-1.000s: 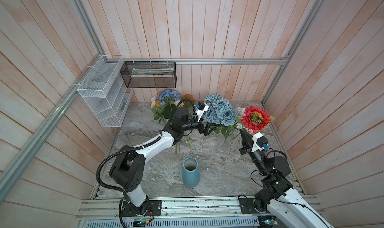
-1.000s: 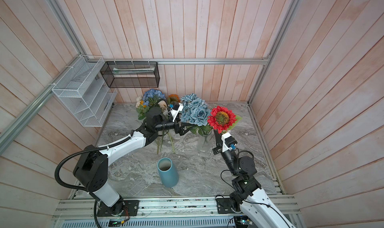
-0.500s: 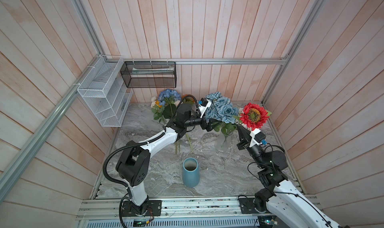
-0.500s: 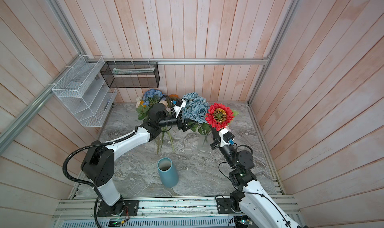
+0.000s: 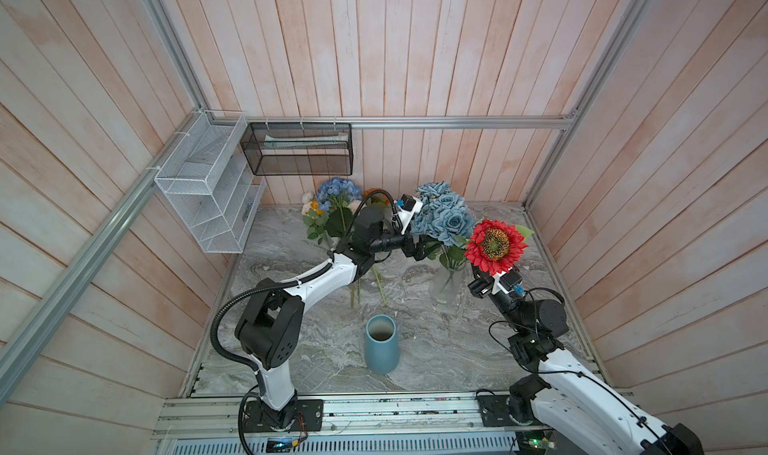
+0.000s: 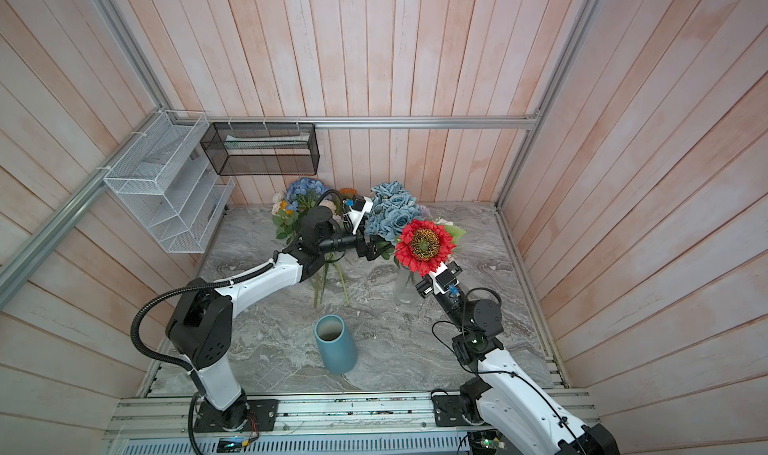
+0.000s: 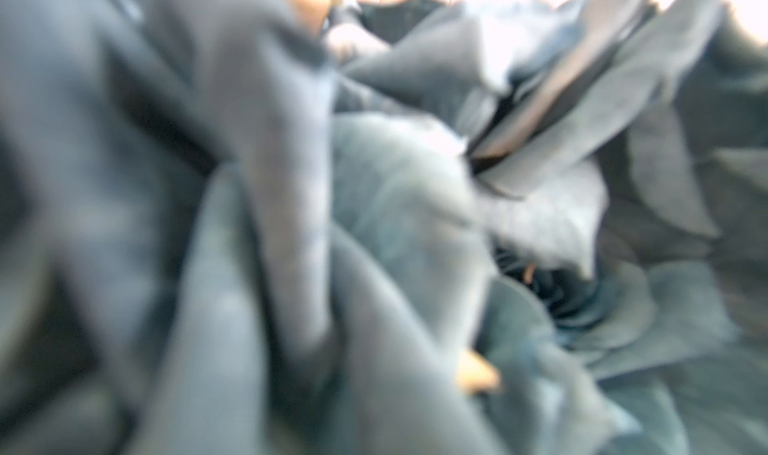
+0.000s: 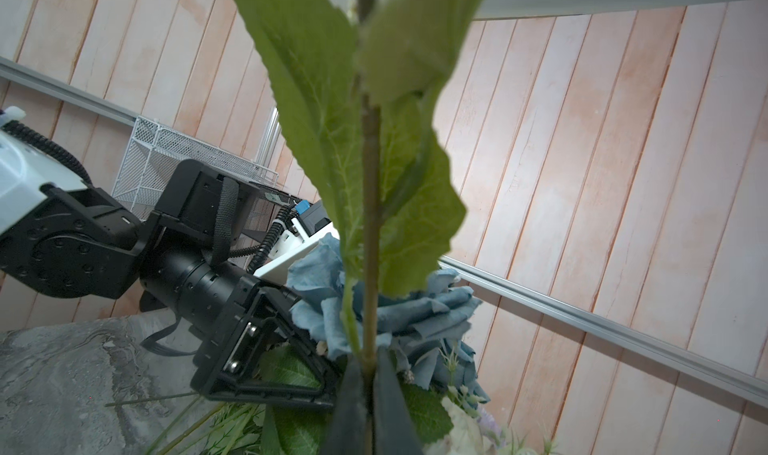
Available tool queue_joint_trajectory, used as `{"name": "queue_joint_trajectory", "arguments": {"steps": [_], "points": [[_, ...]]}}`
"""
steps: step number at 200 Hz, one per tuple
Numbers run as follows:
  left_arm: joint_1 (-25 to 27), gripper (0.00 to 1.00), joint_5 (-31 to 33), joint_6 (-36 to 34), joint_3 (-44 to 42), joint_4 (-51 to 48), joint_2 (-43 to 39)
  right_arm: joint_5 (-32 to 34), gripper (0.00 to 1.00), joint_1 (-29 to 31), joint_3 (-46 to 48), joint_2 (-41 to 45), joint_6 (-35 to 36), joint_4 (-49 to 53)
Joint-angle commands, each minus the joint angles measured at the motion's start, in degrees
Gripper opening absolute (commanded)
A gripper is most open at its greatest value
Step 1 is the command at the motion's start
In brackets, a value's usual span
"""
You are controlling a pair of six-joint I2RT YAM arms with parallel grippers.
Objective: Arrange the flowers into the vase
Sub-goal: 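Carry the red gerbera with right gripper over the glass vase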
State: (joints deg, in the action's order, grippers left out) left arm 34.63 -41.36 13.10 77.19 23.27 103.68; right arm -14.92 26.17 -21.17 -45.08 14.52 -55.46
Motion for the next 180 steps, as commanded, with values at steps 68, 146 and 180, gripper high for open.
{"name": "queue_joint_trajectory", "arguments": {"steps": [68,146,180], "points": [[0.0,1.00,-2.4,2.2,7.4,1.9,4.4,-1.6,0.00,2.3,1.6,1.5,3.6,0.7],[-0.1,1.00,-3.0,3.3,7.7,2.8,4.6,0.9,0.00,2.3,2.1,-5.8,6.6,-4.3],[0.0,1.00,-3.3,3.7,7.1,3.3,4.5,1.1,0.00,2.4,0.3,-5.6,7.8,-3.0]]}}
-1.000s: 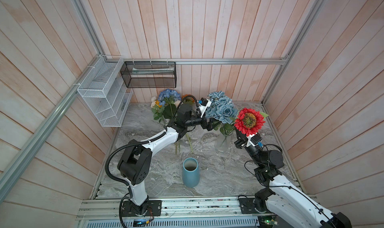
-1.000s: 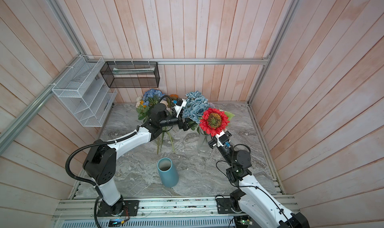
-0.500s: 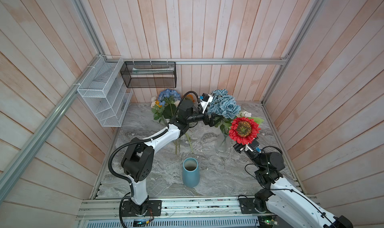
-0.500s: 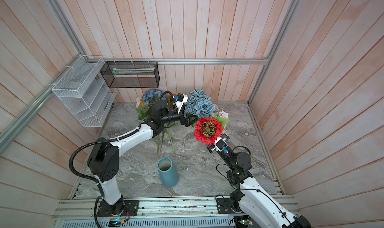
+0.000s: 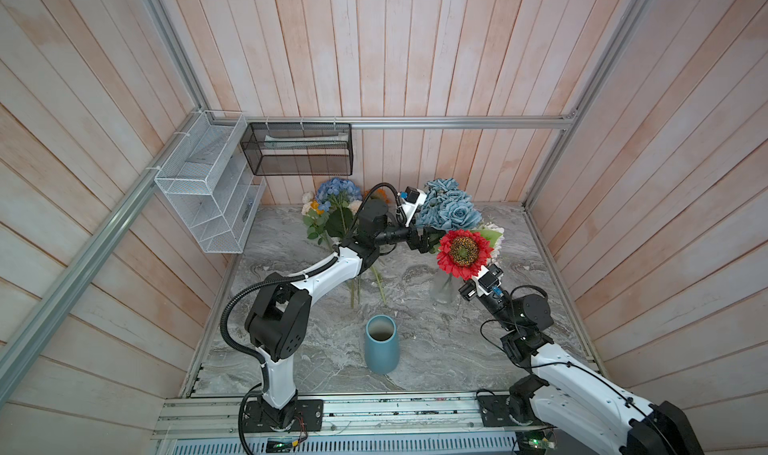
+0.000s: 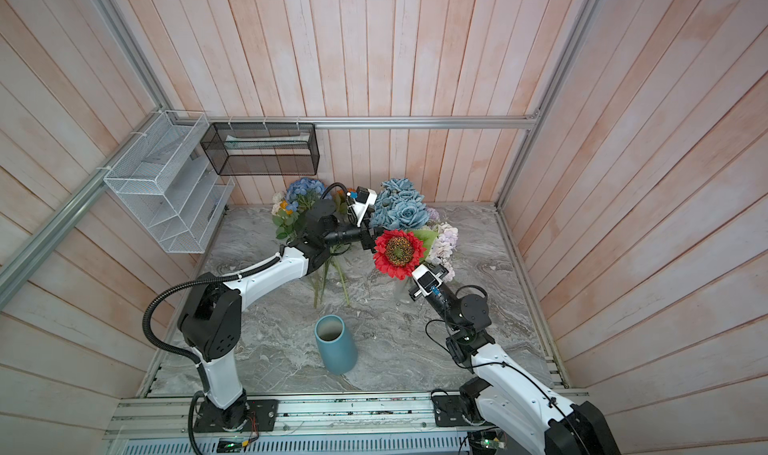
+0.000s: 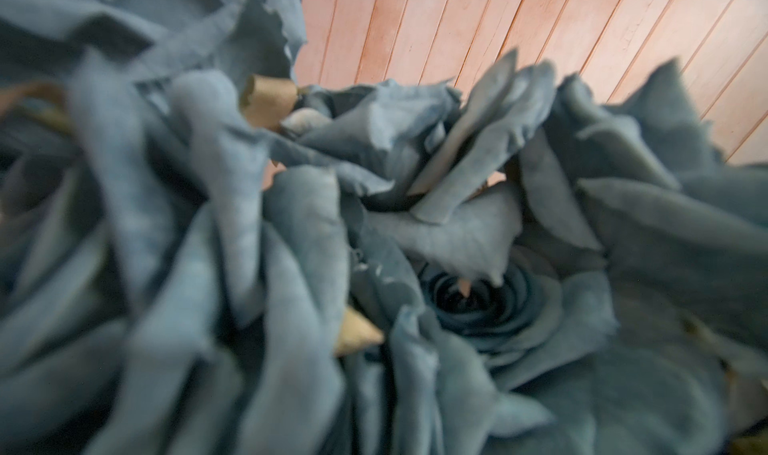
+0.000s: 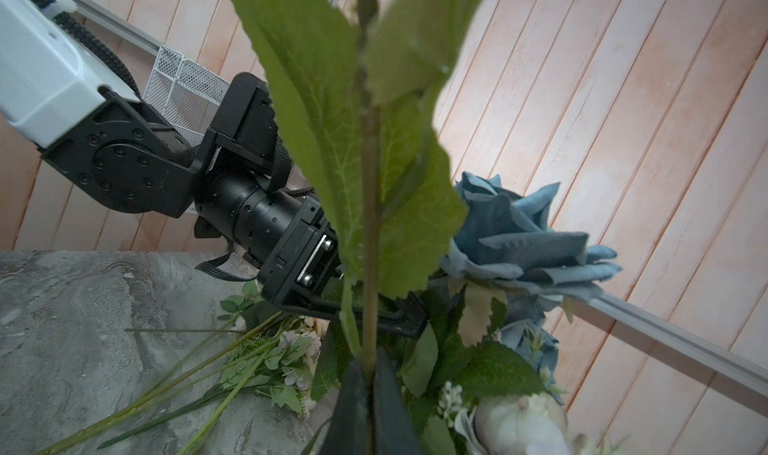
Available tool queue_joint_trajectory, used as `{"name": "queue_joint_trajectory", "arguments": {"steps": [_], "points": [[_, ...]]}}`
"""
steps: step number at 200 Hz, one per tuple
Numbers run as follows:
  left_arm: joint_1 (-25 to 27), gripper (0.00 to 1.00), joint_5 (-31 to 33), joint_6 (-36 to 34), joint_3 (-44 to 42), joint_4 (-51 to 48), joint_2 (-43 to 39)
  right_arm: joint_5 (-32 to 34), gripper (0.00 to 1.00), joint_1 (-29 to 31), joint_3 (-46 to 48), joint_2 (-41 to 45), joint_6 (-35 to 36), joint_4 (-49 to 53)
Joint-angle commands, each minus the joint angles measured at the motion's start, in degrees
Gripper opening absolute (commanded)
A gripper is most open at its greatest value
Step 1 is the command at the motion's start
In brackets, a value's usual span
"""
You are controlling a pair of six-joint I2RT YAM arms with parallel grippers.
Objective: Arrange the flowers into the vase
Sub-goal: 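Carry the red gerbera with right gripper over the glass vase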
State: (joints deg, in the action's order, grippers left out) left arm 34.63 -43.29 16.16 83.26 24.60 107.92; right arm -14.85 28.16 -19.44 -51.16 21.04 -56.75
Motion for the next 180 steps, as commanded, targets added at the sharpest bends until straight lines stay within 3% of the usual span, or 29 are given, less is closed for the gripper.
{"name": "queue_joint_trajectory", "arguments": {"steps": [1,59,127,180], "points": [[0.0,1.00,-1.3,0.7,1.0,2.1,0.3,1.1,0.00,0.4,-1.5,0.5,1.3,-1.7],[0.0,1.00,-1.4,1.0,0.8,2.2,0.3,1.7,0.00,0.5,-2.3,1.3,2.3,-0.2],[0.1,1.00,-1.6,1.3,0.8,2.6,0.1,3.5,0.00,0.5,0.5,-3.6,3.3,-0.8],[0.1,1.00,-1.6,1.4,1.0,2.6,0.4,4.6,0.00,0.5,3.1,-2.8,-0.4,0.8]]}}
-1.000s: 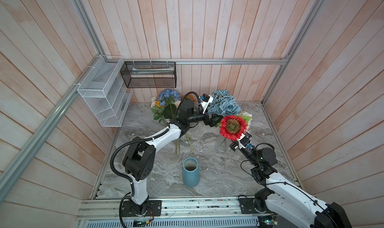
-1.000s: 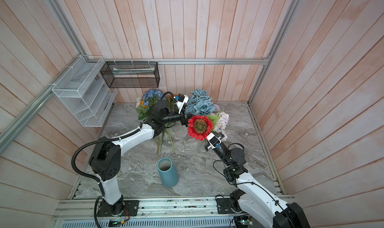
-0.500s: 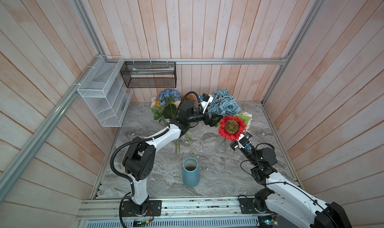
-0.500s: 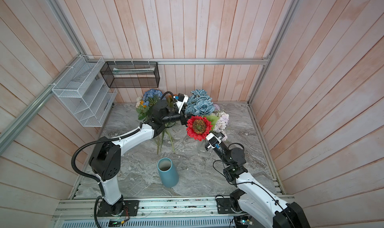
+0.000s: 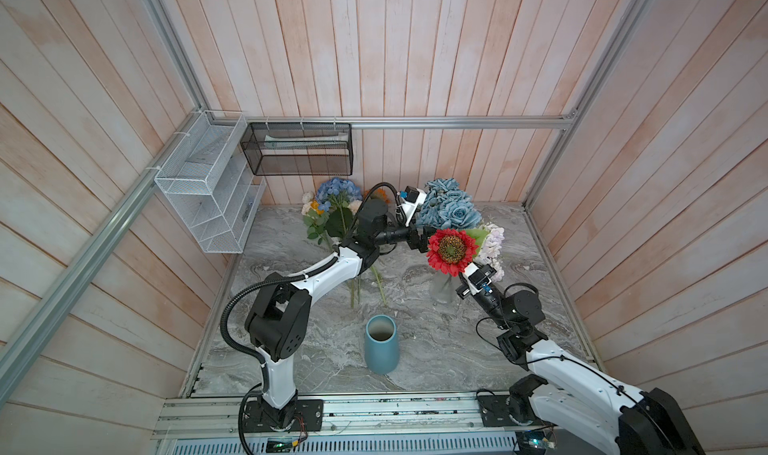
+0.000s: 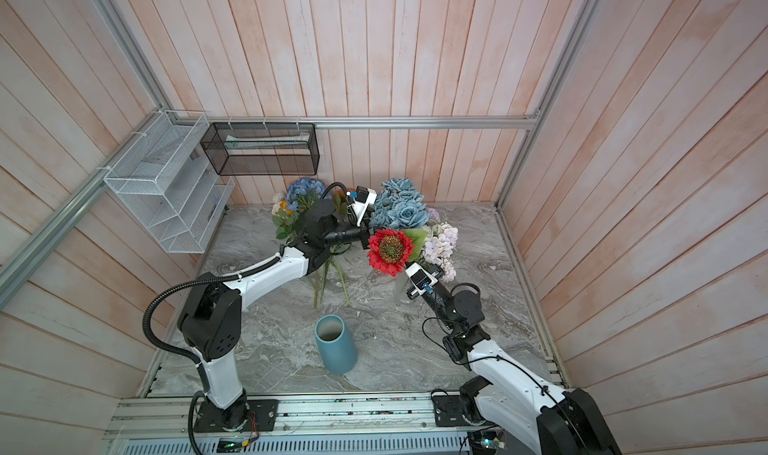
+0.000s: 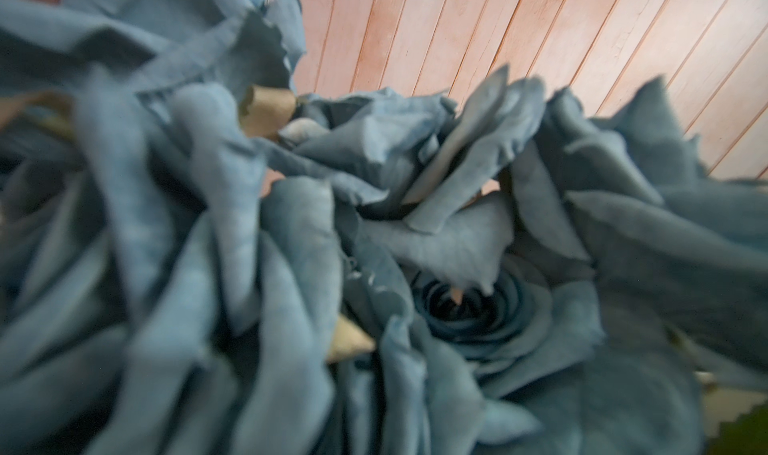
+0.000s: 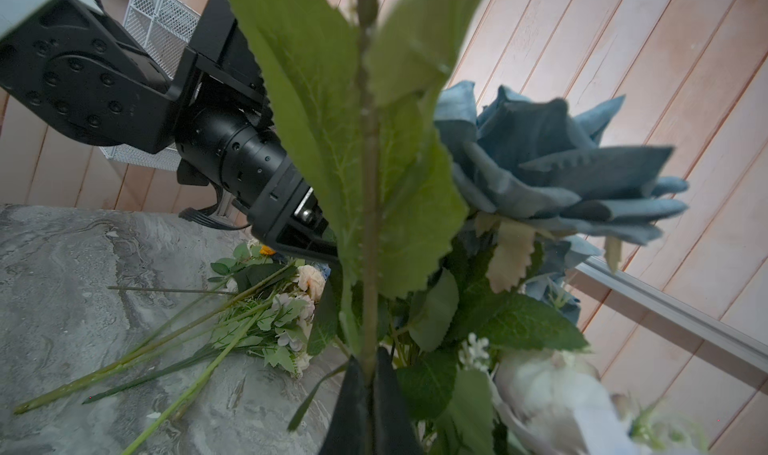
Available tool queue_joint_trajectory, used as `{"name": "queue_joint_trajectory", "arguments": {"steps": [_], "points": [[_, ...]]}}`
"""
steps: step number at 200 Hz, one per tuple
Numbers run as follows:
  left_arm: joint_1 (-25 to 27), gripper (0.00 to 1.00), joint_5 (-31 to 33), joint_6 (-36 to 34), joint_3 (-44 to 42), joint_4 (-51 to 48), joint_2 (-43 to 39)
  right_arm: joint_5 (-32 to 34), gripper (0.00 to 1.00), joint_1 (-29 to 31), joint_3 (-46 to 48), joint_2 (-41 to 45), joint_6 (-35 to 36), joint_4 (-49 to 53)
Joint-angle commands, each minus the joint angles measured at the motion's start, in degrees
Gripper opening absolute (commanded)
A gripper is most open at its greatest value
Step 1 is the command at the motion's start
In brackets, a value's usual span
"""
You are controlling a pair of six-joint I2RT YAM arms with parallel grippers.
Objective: Arrange the flowers into the vase
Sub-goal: 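Carry the red gerbera with right gripper over the glass vase, then lower the red gerbera stem into the glass vase with right gripper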
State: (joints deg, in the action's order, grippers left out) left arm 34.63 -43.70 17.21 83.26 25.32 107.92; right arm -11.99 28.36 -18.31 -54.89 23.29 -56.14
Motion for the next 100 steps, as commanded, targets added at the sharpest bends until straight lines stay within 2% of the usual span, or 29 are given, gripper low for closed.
{"name": "queue_joint_trajectory", "arguments": {"steps": [1,34,62,100], "points": [[0.1,1.00,-1.2,0.4,1.0,1.9,0.4,1.8,0.00,0.3,2.0,0.9,-2.7,0.2],[0.1,1.00,-1.5,0.5,1.0,1.8,0.1,3.9,0.01,0.2,3.3,1.3,-5.3,1.9],[0.1,1.00,-1.4,0.3,1.0,1.5,-0.2,5.8,0.05,0.3,4.3,2.2,-6.9,3.0],[0.2,1.00,-1.4,0.5,1.0,1.6,-0.3,4.9,0.23,0.3,3.0,4.9,-8.2,8.5]]}}
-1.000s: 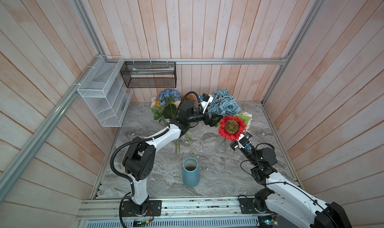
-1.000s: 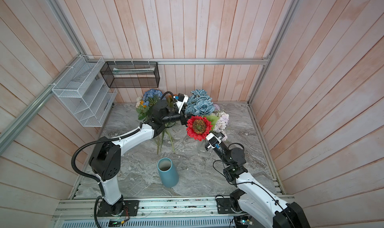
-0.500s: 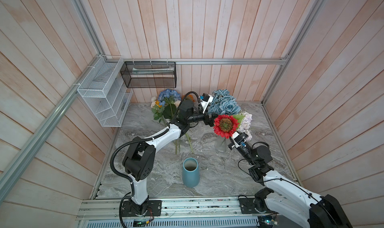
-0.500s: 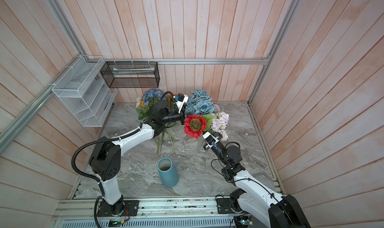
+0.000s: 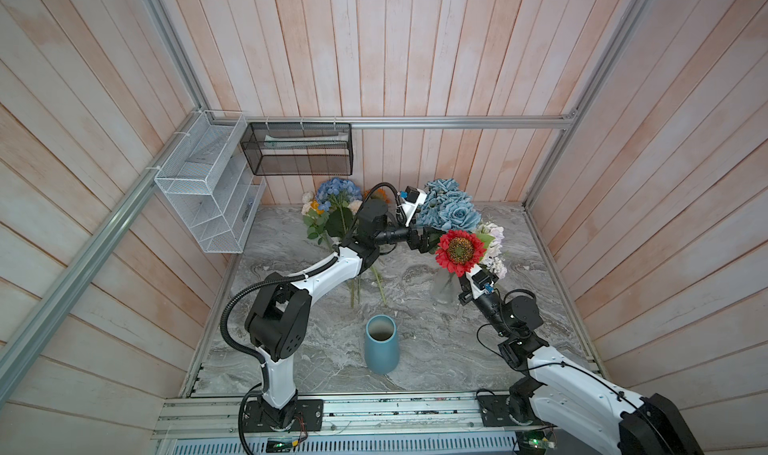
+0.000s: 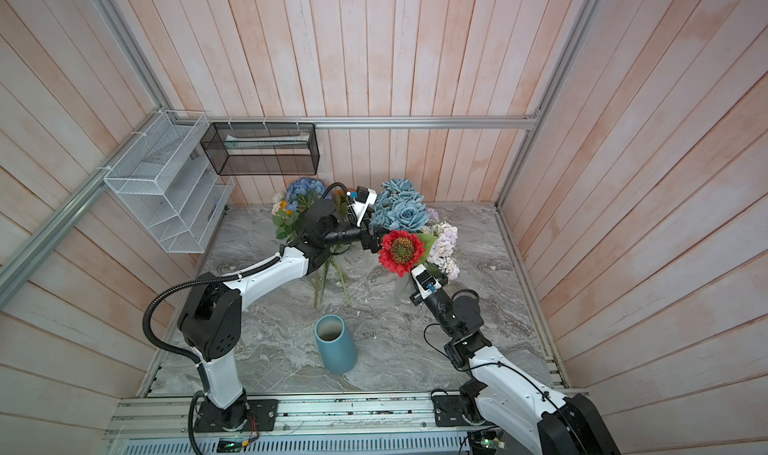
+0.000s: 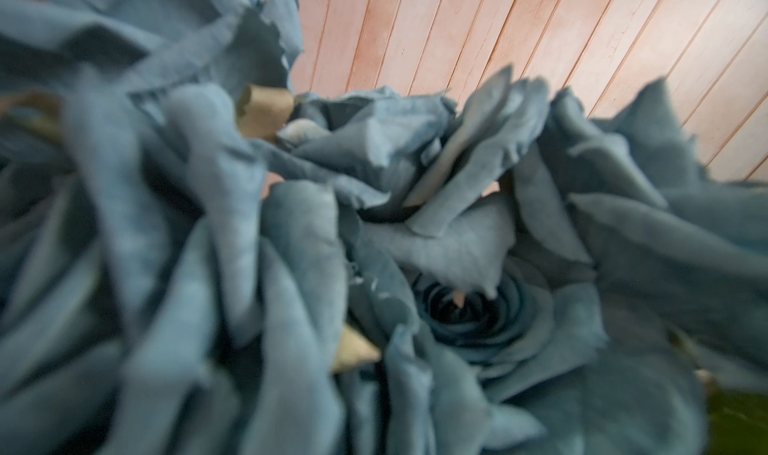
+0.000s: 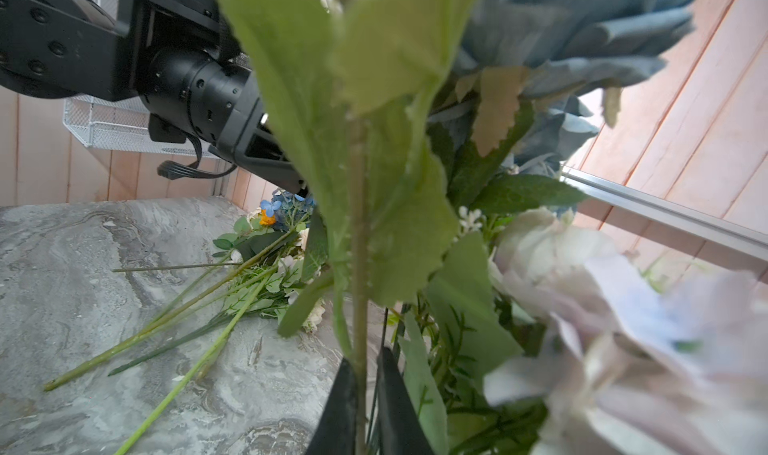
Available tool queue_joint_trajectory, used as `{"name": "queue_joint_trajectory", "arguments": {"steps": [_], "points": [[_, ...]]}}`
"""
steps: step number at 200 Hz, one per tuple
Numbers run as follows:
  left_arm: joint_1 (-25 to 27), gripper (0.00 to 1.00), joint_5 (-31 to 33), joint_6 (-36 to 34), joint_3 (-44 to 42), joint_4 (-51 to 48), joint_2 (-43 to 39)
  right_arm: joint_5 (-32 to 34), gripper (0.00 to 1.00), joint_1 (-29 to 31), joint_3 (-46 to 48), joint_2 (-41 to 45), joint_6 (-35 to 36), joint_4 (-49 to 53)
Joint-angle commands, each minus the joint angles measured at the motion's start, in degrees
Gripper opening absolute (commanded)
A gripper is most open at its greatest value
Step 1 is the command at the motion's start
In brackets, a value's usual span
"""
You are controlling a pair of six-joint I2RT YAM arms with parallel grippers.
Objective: Arrange the flowers into the vase
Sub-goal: 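Lower the red gerbera stem into the glass vase with right gripper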
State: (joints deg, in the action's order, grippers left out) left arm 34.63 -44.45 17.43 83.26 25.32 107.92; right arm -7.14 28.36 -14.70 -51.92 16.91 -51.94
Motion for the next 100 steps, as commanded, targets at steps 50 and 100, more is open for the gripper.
{"name": "queue_joint_trajectory", "arguments": {"steps": [50,100], "points": [[0.1,1.00,-0.7,0.2,0.8,1.3,-0.7,-2.0,0.31,0.3,-1.9,5.1,-3.3,5.4],[0.1,1.00,-0.7,0.7,0.8,1.6,-0.4,-2.2,0.15,0.4,-2.1,3.2,-6.0,3.1]]}}
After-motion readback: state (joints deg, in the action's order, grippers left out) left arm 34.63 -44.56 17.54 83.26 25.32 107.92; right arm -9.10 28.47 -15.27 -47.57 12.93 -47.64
